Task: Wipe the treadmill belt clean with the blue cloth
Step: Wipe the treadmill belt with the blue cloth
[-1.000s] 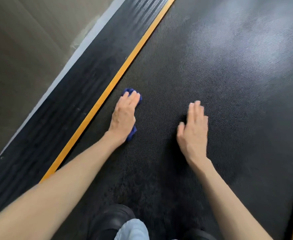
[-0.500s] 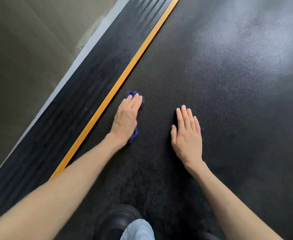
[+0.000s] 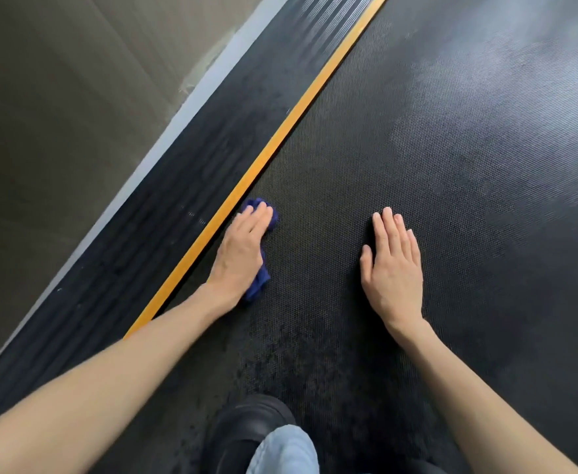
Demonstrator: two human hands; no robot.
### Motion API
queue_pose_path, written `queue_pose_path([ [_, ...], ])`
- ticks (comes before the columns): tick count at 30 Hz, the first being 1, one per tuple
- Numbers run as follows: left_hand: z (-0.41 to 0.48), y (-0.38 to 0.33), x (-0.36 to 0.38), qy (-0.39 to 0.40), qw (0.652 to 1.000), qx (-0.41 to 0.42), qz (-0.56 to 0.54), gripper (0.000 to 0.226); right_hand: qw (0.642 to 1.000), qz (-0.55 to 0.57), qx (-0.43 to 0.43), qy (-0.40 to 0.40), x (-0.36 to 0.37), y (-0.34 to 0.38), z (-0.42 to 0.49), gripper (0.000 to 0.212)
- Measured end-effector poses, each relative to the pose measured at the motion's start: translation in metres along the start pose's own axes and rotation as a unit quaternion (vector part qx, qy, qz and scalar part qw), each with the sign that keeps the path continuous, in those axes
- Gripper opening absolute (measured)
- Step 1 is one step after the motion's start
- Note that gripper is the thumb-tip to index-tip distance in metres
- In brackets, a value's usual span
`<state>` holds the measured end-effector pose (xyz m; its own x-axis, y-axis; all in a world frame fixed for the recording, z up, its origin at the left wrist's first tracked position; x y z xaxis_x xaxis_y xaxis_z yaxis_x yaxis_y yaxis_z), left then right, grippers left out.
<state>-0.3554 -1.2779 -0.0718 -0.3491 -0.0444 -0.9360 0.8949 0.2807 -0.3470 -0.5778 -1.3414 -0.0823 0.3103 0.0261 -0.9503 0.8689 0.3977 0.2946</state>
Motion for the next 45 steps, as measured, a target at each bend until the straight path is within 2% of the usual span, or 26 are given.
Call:
queue_pose_path([
  [2,-0.006,-0.009,0.000,-0.012,1.000,-0.019,-0.005,0.068,1.000,0.003,0.000,0.000,0.001,0.000,0.000,0.054],
  [4,-0.041,-0.038,0.008,-0.012,0.994,0.109,0.024,0.064,1.000,0.005,0.002,0.000,0.002,0.000,0.000,0.055],
  [6,-0.093,-0.060,0.019,0.032,0.963,0.260,0.065,0.052,1.000,0.006,0.001,0.000,0.003,-0.002,0.000,0.055],
  [8,-0.112,-0.055,0.018,0.070,0.933,0.339,0.098,0.046,1.000,0.009,0.001,0.002,0.003,-0.002,0.000,0.055],
  [10,-0.081,-0.033,0.010,0.060,0.947,0.303,0.092,0.052,1.000,0.008,0.000,0.005,0.002,-0.002,-0.001,0.055],
  [13,-0.010,0.005,-0.003,0.028,0.989,0.136,0.059,0.072,1.000,0.005,0.002,0.007,0.001,-0.001,0.000,0.055],
  [16,-0.002,-0.002,-0.001,0.025,0.996,0.081,0.028,0.076,1.000,0.005,0.004,0.006,0.001,0.000,0.000,0.055],
  [18,-0.041,-0.029,0.006,0.054,0.986,0.155,0.022,0.079,1.000,0.005,0.006,0.005,0.001,-0.001,-0.001,0.055],
  [20,-0.094,-0.050,0.010,0.100,0.953,0.283,0.047,0.075,1.000,0.008,0.001,0.003,0.001,-0.001,-0.001,0.054],
  [22,-0.120,-0.042,0.008,0.133,0.925,0.339,0.110,0.069,1.000,0.012,-0.005,0.003,0.002,-0.002,0.000,0.054],
  [23,-0.117,-0.033,0.001,0.123,0.926,0.332,0.135,0.068,1.000,0.012,-0.003,0.002,0.002,-0.002,0.000,0.054],
  [26,-0.079,-0.002,-0.009,0.111,0.963,0.209,0.132,0.078,1.000,0.011,0.003,-0.005,0.001,-0.002,0.000,0.054],
  [30,-0.032,0.004,-0.009,0.076,0.994,0.067,0.035,0.081,1.000,0.008,0.000,-0.005,0.000,0.000,0.000,0.054],
  [32,-0.035,-0.001,-0.007,0.059,0.998,0.034,-0.001,0.084,1.000,0.011,0.000,-0.004,0.000,0.000,0.000,0.054],
  [35,-0.086,-0.024,0.007,0.087,0.991,0.101,0.022,0.094,1.000,0.010,0.002,-0.004,-0.001,-0.001,0.000,0.055],
  [37,-0.116,-0.037,0.011,0.118,0.979,0.161,0.051,0.094,1.000,0.004,0.006,-0.004,0.000,-0.001,-0.001,0.055],
  [40,-0.101,-0.048,0.002,0.106,0.956,0.258,0.089,0.061,1.000,0.001,0.005,-0.001,0.002,0.001,-0.001,0.054],
  [41,-0.085,-0.052,0.000,0.104,0.951,0.272,0.105,0.059,1.000,0.002,0.007,-0.001,0.002,0.000,-0.001,0.054],
  [43,-0.045,-0.055,0.000,0.106,0.954,0.262,0.095,0.060,1.000,-0.001,0.011,-0.002,0.001,-0.001,-0.001,0.054],
  [45,0.003,-0.051,0.005,0.090,0.972,0.212,0.056,0.057,1.000,-0.003,0.007,-0.001,0.000,0.000,-0.001,0.054],
])
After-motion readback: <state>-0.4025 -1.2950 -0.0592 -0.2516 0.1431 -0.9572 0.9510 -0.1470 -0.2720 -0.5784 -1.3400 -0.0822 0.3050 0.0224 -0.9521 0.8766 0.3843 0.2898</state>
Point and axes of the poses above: each hand's wrist, its own z-axis towards the middle knuckle, its own x-axis out of the palm, y = z × x, the point moved 9 cm from there along z, towards the middle knuckle, and after that the axes turned 3 degrees about -x, right-handed, at the moved point
